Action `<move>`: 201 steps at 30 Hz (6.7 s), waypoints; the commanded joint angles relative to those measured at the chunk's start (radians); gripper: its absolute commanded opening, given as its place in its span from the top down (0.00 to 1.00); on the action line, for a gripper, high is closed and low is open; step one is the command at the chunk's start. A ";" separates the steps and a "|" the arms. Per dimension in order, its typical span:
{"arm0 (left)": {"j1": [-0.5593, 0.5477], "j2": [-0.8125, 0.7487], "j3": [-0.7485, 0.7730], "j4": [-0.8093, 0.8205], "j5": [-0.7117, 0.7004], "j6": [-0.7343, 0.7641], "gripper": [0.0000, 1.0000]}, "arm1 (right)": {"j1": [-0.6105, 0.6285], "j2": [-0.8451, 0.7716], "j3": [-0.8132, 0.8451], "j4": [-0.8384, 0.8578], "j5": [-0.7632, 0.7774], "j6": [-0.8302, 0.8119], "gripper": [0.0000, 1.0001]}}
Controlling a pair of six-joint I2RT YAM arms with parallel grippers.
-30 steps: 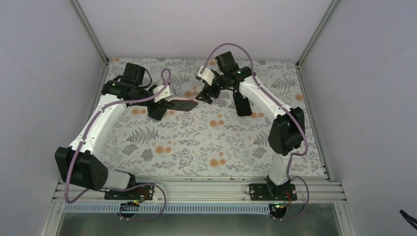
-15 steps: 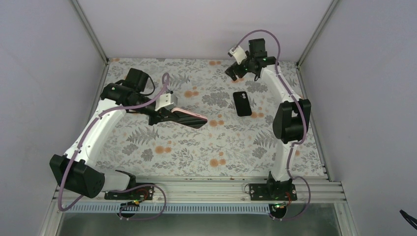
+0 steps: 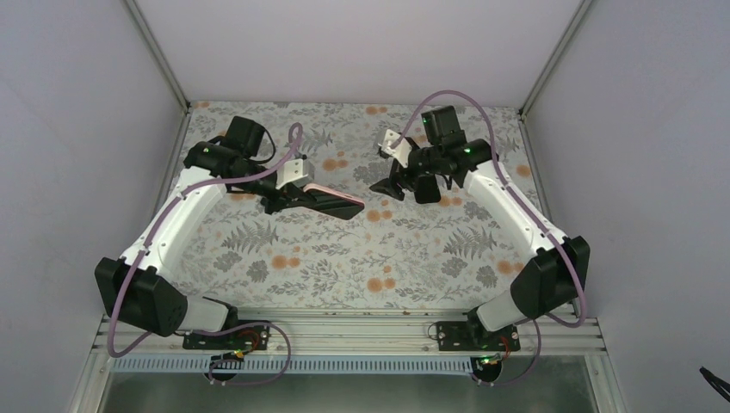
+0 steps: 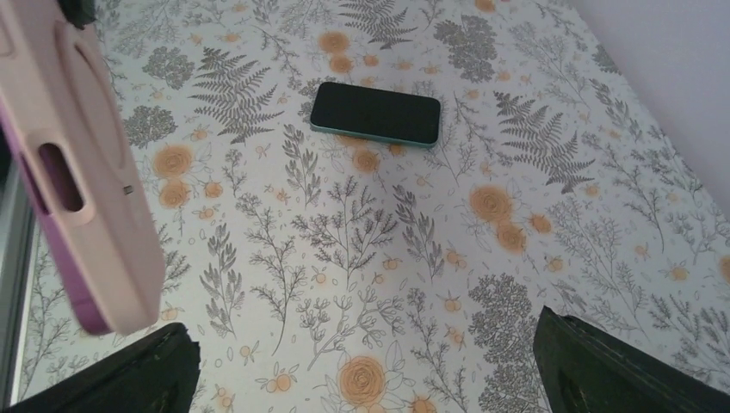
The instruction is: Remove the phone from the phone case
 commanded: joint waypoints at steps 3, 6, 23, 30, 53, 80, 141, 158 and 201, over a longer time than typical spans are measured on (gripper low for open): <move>0.005 -0.016 0.026 0.057 0.042 -0.023 0.98 | -0.012 -0.025 -0.070 -0.019 -0.084 -0.017 0.01; 0.005 -0.017 0.029 0.061 0.055 -0.029 0.98 | -0.012 -0.046 -0.087 -0.024 -0.109 -0.023 0.02; 0.004 -0.012 0.039 0.079 0.076 -0.053 0.98 | 0.016 -0.023 -0.074 -0.027 -0.137 -0.021 0.03; 0.004 -0.016 0.037 0.068 0.093 -0.045 0.98 | 0.019 -0.014 -0.078 0.018 -0.092 0.006 0.03; -0.004 -0.017 0.026 0.032 0.143 -0.018 0.98 | 0.020 0.058 0.011 0.096 0.012 0.083 0.03; -0.003 -0.017 0.012 0.072 0.085 -0.036 0.98 | 0.037 -0.058 -0.041 -0.093 -0.049 -0.045 0.02; -0.002 -0.039 0.146 0.300 -0.105 -0.193 0.98 | 0.346 0.390 0.396 -0.381 -0.475 -0.190 0.00; 0.131 -0.127 0.008 0.964 -0.458 -0.419 0.98 | 0.502 0.437 0.353 -0.538 -0.639 -0.290 0.25; 0.106 -0.262 0.050 0.763 -0.317 -0.345 0.00 | -0.038 0.332 0.338 0.239 -0.375 0.699 0.97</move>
